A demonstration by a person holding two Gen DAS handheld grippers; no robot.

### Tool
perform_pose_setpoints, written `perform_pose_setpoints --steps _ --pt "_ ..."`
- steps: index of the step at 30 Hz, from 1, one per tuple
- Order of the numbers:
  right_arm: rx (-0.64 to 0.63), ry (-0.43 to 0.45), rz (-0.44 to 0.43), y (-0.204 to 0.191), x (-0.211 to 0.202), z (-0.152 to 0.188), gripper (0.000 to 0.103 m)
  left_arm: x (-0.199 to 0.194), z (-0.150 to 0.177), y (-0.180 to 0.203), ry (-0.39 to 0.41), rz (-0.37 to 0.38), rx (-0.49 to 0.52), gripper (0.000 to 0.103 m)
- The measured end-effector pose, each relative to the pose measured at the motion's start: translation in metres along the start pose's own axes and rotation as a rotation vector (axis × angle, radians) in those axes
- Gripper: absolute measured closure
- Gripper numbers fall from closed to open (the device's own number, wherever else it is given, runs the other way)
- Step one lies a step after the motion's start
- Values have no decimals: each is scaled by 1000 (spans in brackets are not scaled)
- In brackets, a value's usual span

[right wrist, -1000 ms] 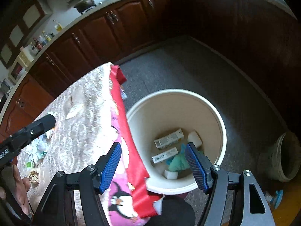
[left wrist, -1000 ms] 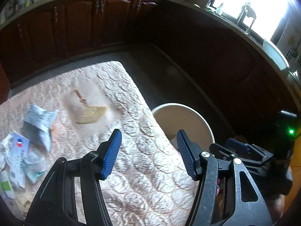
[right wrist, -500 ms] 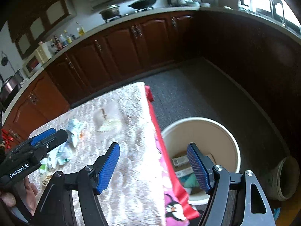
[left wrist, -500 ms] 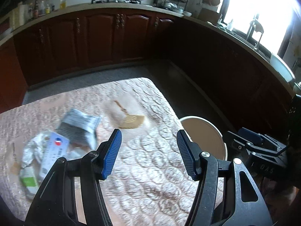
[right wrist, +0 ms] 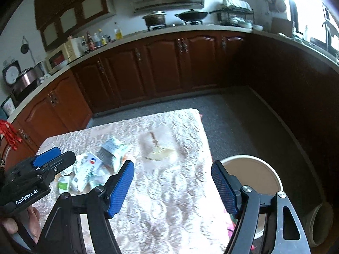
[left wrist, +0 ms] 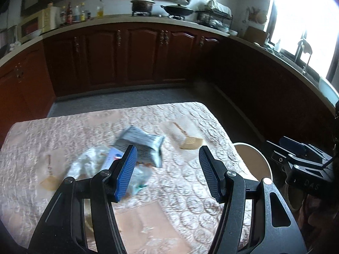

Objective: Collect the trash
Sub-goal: 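Move both tools back over the remaining trash on the table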

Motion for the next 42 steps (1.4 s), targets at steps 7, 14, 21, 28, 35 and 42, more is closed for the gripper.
perform_pose_setpoints --steps 7,14,21,28,35,42 --pt "-59 -2 -46 -39 10 -4 27 -12 2 -43 18 -58 -47 43" --pt "-111 -9 -98 -79 21 -5 27 -17 9 -89 24 -124 -96 43" --pt "-151 -24 -145 -116 33 -3 26 -26 17 -129 24 -176 -141 43" --pt "-184 -46 -166 -137 42 1 26 -31 28 -165 1 -191 -186 43" --pt "-206 -49 -178 -148 40 4 26 -31 38 -191 -33 -194 -244 43" --pt "-220 -59 -184 -151 40 9 25 -24 51 -197 -65 -186 -258 43"
Point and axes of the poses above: each gripper's, at about its wrist camera, not at the fingertips, and x roughly the way its jaws point, y to its right, z to its underside, the point moved 8 cm from there along x, roughly the way its jaws point, and after that the axes turned 11 degrees about -z, right-handed, at the moved point
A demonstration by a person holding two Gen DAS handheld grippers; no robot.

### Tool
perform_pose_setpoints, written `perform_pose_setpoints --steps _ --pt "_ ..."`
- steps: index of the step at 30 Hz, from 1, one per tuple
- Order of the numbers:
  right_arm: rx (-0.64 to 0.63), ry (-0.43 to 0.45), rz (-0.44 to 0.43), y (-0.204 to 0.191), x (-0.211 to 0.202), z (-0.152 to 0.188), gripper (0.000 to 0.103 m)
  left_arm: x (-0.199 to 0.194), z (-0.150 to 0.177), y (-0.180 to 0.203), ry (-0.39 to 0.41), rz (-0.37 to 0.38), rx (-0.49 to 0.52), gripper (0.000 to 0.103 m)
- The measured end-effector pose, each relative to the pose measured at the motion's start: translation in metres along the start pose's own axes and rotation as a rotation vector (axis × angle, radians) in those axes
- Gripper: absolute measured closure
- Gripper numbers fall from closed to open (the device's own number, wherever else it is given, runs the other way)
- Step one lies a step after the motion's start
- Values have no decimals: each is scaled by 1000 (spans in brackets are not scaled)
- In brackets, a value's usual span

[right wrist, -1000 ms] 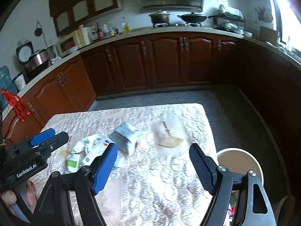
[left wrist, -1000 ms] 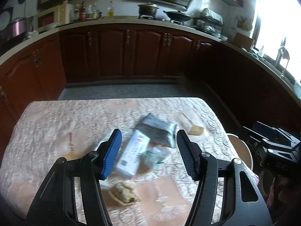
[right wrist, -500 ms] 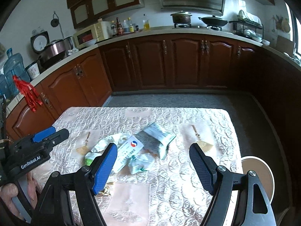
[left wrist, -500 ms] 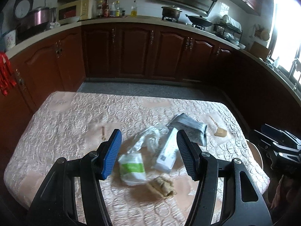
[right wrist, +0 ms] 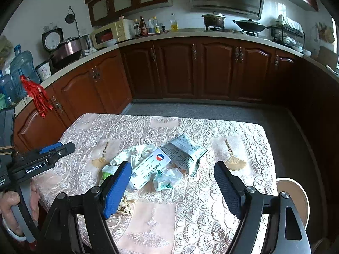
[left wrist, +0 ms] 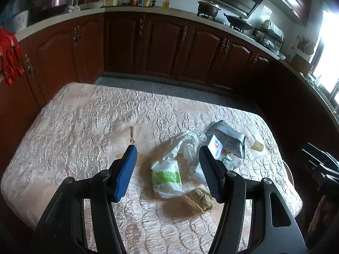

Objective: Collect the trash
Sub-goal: 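Grasp the green-printed plastic bag with the left tool while the right tool grasps the clear wrapper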

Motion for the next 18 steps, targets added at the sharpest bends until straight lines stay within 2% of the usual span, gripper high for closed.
perform_pose_setpoints --steps 18 --pt "15 -45 -3 4 16 10 25 26 15 3 -55 -10 11 43"
Point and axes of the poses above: each gripper's, at about its wrist camera, not at the fingertips, and x roughly the way its jaws point, y to its right, z to its underside, the point moved 8 cm from there along x, roughly the way its jaws point, and after that the axes turned 11 degrees about -z, right-handed, at the moved point
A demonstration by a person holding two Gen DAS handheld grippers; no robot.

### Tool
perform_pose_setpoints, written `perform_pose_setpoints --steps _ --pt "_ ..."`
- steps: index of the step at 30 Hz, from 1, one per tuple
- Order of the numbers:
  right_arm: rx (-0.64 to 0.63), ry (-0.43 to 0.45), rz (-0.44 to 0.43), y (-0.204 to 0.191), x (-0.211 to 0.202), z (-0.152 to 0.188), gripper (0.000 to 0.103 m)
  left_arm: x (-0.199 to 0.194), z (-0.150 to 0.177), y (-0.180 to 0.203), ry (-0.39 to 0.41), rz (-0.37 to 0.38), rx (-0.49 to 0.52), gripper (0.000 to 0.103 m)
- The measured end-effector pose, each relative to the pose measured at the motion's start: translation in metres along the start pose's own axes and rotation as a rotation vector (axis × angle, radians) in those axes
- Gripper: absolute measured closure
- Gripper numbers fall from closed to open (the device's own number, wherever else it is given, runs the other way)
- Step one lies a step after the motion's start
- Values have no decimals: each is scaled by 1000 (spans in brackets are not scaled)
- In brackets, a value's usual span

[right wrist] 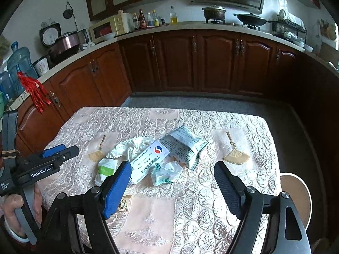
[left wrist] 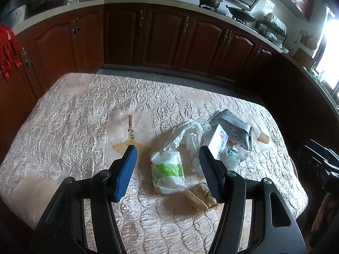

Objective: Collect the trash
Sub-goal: 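Grasp the green-printed plastic bag with the left tool while the right tool grasps the clear wrapper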

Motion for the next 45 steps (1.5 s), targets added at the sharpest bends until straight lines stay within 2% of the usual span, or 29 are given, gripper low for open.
perform_pose_setpoints --steps 3,7,13,17,23,27,28,29,31,34,41,45 --pt "9 -20 -8 3 9 5 25 9 5 -1 -34 20 -10 43" --pt "32 -73 -28 10 30 17 25 28 17 -1 -117 62 -25 43" --pt "78 -160 -86 14 77 35 25 59 33 0 -214 79 -43 43" --pt "99 -200 -128 15 108 41 25 81 40 3 -263 60 -35 43" --pt "164 -245 -135 31 151 42 25 109 46 13 -334 29 4 43" --pt "248 -256 -177 38 167 41 25 116 44 19 -323 22 34 47" --pt "270 -258 -190 40 170 42 29 116 44 22 -316 29 40 58" --pt "289 -254 -202 41 172 43 42 116 44 23 -313 32 47 59" --pt "294 -249 -211 41 171 43 58 115 42 25 -299 36 50 69" --pt "293 -234 -239 39 165 43 72 108 42 20 -286 44 51 73" --pt "221 -201 -263 30 126 41 77 70 27 4 -208 52 38 74" --pt "205 -165 -261 29 99 39 77 47 21 10 -165 68 47 74"
Point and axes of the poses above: each gripper's, at about its wrist camera, not at the fingertips, and x roughly the way its jaws point, y to its right, z to its underside, the point moved 8 cm from there along x, roughly the way its jaws point, and after that the axes turned 11 degrees about -z, right-handed, at the moved point
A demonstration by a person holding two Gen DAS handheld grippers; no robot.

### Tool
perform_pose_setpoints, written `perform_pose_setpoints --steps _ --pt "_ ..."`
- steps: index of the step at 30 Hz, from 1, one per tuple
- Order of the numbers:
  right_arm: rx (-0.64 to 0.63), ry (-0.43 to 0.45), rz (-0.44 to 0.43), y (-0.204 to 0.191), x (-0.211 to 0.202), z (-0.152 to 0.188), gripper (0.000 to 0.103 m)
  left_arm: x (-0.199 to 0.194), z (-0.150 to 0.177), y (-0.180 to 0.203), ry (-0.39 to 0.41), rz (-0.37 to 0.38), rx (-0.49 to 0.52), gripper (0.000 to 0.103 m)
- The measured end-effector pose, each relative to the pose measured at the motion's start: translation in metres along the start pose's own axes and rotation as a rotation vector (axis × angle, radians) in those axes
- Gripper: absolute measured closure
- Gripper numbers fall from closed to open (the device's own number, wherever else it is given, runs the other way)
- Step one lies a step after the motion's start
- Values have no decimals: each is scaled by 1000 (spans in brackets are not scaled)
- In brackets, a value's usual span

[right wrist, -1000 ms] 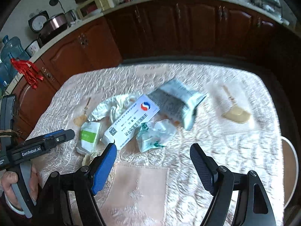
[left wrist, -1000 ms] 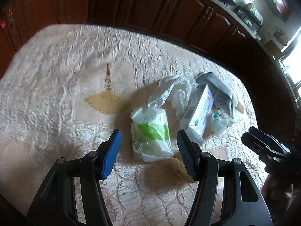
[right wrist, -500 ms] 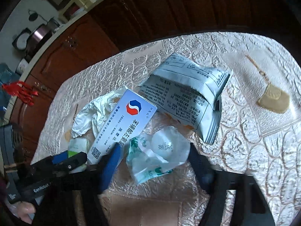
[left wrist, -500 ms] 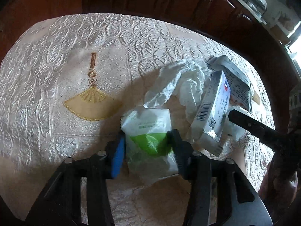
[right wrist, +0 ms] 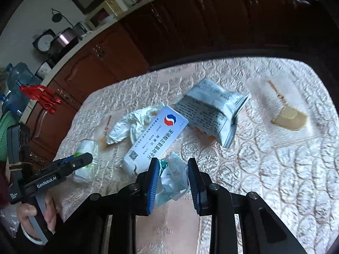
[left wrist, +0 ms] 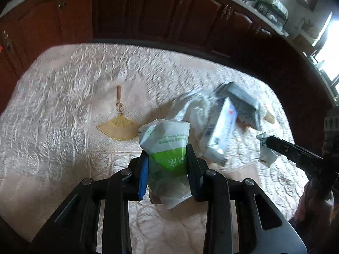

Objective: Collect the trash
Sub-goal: 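Grasp the green-printed plastic bag with the left tool while the right tool grasps the clear wrapper, then lift the plastic bag and clear wrapper and carry them over the bucket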

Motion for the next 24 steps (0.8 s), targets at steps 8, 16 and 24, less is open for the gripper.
perform_pose_setpoints --steps 8,16,24 --pt "-52 51 21 -13 -40 2 77 -31 -4 45 68 34 74 74" --pt "-77 109 64 -6 -83 3 77 -50 -7 102 104 78 160 74" --pt "-55 177 114 15 -128 6 77 -62 -8 155 123 124 236 74"
Point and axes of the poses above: each gripper's, at about its wrist camera, not at the fingertips, and x roughly the way its jaws point, y to its right, z to its underside, the point moved 8 cm from there along x, roughly the way its jaws point, and after that the axes turned 11 degrees about -z, right-handed, at the moved point
